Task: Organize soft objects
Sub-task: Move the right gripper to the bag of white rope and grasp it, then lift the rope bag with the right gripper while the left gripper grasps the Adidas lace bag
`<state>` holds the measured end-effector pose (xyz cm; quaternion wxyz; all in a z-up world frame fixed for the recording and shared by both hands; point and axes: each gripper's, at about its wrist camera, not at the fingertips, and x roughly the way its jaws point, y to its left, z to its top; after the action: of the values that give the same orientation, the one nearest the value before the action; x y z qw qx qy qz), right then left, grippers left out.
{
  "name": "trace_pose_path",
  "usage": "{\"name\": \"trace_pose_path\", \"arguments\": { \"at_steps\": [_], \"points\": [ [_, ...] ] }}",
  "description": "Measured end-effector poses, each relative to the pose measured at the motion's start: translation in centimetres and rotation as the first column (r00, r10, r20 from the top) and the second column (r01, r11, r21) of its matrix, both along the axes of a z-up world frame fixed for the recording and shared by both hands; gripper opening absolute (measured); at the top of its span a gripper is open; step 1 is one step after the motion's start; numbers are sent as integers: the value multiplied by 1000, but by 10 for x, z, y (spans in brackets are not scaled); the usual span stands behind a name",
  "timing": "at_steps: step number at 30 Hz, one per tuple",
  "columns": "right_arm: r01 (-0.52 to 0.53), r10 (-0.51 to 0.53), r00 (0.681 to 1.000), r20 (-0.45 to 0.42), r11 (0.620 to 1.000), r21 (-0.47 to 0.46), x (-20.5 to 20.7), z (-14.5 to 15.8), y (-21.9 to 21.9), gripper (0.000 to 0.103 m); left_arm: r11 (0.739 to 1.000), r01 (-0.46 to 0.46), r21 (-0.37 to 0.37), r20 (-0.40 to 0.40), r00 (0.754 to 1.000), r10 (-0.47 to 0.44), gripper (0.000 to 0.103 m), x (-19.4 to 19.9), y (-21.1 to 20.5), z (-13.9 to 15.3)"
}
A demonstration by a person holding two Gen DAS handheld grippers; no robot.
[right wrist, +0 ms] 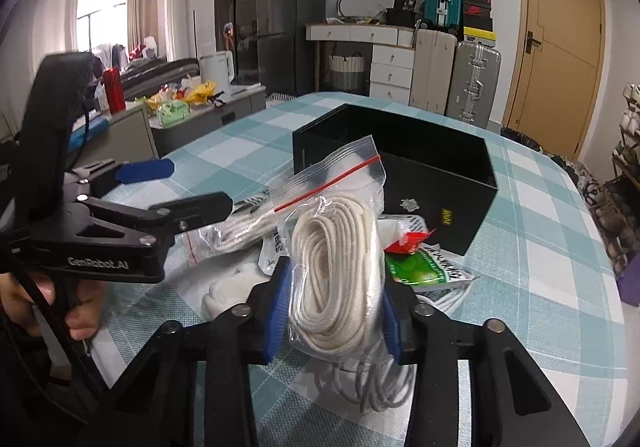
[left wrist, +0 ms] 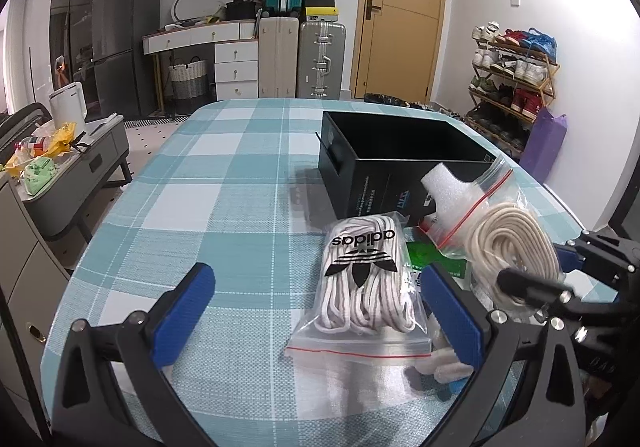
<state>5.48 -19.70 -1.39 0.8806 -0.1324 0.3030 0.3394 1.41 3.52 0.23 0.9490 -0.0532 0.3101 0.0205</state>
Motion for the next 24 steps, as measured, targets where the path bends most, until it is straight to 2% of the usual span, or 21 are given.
{"name": "trace_pose_path", "arguments": {
  "at_steps": [6, 8, 11, 15, 19, 24],
  "points": [
    [14, -14, 1000, -14, 1000, 27, 0, 2, -13, 25, 1000, 3, -6, -3, 1000, -3, 103, 2, -1, 0],
    [7, -7, 1000, -13, 1000, 11, -1, 2, -13, 25, 1000, 1, -5, -3, 1000, -1, 103, 2, -1, 0],
    [5, -5, 1000, 0, 1000, 3, -6, 4, -13, 32, 1000, 2, -6, 0, 1000, -2, 103, 3, -1, 0],
    [-21, 21, 1000, 13, 1000, 13, -13, 9, -13, 33, 1000, 4, -9, -1, 1000, -4, 103, 3, 0, -1],
    [12, -12, 1000, -7, 1000, -2, -10, 5, -14, 33, 1000, 5, -9, 0, 1000, -5, 103, 2, 0, 0],
    [-29, 31, 998, -56, 999, 25, -12, 2, -18, 33, 1000, 9, -13, -7, 1000, -9, 103, 2, 0, -1]
  ]
}}
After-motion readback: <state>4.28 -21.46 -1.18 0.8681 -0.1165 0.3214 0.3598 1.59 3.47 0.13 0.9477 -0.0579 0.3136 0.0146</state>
